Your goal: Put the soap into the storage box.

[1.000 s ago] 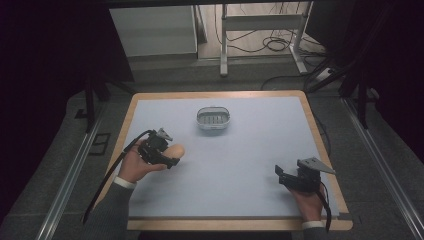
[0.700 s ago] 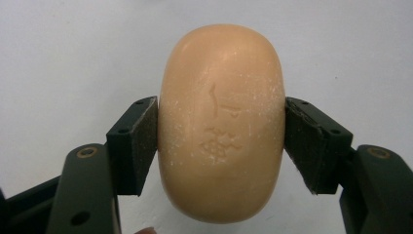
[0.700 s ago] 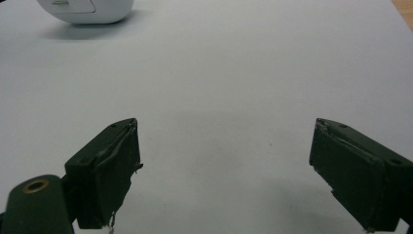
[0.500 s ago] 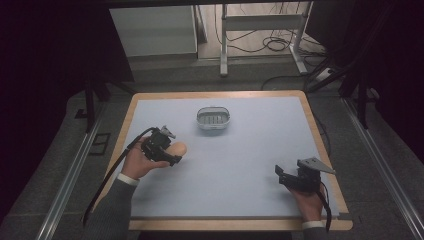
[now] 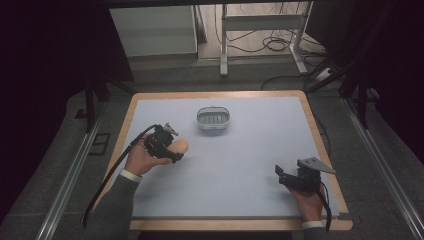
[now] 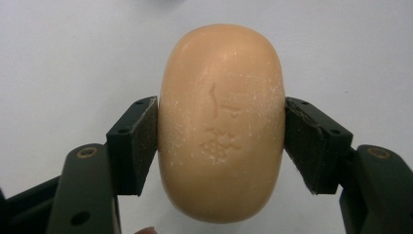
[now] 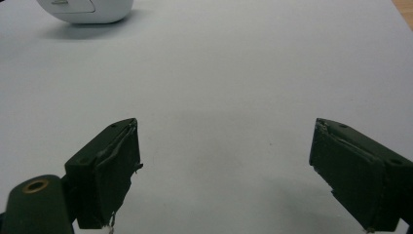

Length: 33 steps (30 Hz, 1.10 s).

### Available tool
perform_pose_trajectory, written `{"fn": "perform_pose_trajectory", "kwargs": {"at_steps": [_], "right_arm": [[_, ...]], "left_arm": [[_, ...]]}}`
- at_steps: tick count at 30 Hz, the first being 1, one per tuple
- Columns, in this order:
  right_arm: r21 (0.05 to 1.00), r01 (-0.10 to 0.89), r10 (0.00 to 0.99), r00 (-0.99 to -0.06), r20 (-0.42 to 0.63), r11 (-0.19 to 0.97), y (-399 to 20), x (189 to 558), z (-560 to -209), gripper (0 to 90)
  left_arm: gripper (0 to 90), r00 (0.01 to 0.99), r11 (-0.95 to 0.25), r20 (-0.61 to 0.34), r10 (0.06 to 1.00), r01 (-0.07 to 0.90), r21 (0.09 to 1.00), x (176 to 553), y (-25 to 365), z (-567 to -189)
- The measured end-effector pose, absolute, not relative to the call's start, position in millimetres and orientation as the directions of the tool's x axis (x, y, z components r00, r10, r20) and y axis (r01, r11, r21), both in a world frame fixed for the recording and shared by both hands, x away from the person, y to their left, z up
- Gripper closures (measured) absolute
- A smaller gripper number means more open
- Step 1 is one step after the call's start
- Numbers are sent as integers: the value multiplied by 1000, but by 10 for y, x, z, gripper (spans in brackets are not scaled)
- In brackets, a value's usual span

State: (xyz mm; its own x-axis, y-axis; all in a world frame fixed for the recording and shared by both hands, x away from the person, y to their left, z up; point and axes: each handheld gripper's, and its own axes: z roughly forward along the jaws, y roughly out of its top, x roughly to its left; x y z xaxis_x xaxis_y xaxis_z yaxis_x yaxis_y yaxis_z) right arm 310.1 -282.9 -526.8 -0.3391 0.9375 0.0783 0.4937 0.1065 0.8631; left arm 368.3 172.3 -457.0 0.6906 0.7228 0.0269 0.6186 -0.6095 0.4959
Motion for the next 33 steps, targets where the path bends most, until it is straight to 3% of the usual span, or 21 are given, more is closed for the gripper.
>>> {"fn": "perform_pose_trajectory", "kwargs": {"at_steps": [14, 33], "right_arm": [[863, 495, 939, -335, 77, 106, -2829, 3104, -5269, 115], [863, 495, 939, -334, 80, 102, -2830, 3106, -5270, 115]], "left_arm": [[324, 698, -594, -19, 715, 623, 509, 3794, 1713, -4572], [324, 694, -597, 2, 720, 618, 511, 3930, 1647, -4466]]}}
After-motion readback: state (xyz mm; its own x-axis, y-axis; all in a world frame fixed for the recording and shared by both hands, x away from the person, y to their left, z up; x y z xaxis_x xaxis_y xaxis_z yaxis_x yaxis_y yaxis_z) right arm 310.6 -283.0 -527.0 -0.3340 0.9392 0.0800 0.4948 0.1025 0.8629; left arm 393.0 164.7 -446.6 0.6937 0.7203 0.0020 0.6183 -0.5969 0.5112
